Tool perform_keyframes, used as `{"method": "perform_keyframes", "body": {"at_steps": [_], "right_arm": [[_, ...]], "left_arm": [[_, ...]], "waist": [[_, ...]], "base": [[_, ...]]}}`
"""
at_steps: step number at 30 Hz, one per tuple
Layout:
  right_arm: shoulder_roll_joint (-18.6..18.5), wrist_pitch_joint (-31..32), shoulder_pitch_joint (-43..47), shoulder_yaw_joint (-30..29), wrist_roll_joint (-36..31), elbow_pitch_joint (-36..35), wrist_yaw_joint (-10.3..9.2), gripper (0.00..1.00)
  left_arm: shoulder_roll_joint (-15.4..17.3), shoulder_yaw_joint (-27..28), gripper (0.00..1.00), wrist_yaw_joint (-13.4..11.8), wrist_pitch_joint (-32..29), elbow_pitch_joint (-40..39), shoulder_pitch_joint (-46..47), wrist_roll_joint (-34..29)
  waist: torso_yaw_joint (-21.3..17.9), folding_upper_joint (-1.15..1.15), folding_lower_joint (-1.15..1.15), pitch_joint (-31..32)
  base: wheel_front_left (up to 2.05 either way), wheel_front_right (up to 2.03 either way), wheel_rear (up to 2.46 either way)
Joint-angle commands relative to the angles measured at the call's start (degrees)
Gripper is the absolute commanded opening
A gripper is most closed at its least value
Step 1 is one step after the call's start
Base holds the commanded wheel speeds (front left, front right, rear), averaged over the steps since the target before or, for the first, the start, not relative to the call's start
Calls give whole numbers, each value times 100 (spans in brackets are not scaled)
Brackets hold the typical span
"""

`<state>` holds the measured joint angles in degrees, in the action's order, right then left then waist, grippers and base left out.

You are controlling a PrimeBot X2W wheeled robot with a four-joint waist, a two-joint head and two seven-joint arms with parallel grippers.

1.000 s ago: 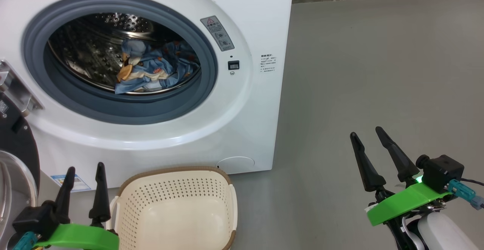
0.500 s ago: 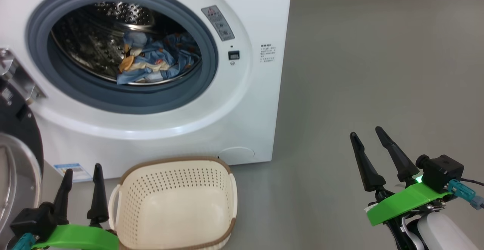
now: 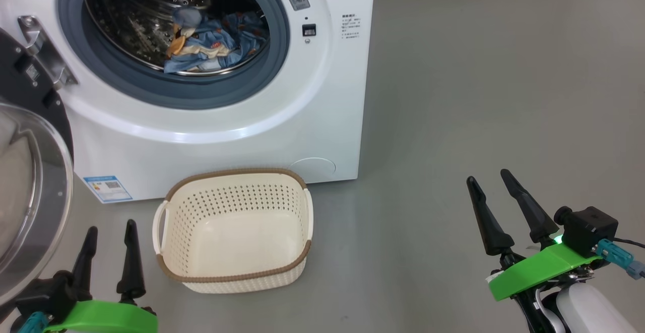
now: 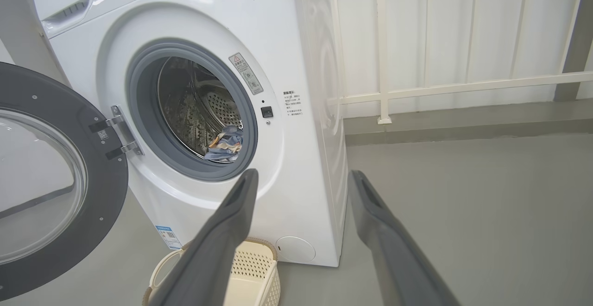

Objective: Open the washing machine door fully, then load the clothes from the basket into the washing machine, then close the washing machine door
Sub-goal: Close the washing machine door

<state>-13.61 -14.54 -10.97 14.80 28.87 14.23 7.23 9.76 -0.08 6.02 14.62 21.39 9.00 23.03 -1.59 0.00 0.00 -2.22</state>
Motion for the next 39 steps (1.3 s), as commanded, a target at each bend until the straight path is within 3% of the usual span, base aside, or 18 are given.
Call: {"method": "perform_keyframes", "body": {"at_steps": [1, 25, 39], "right_arm": [[-45, -46, -35, 78, 81, -108, 25, 100], [-45, -46, 46, 99, 90, -88, 25, 100], [-24, -46, 81, 73, 83, -98, 25, 100]], "left_arm": [[106, 213, 100, 27, 38, -82, 183, -52], [20, 278, 100, 85, 38, -7, 137, -170], [63, 287, 100, 104, 38, 23, 144, -200]], "waist": [[1, 0, 0, 10], [106, 0, 0, 132], [499, 0, 0, 107]], "base": [[-79, 79, 0], [-8, 8, 0], [0, 0, 0]]}}
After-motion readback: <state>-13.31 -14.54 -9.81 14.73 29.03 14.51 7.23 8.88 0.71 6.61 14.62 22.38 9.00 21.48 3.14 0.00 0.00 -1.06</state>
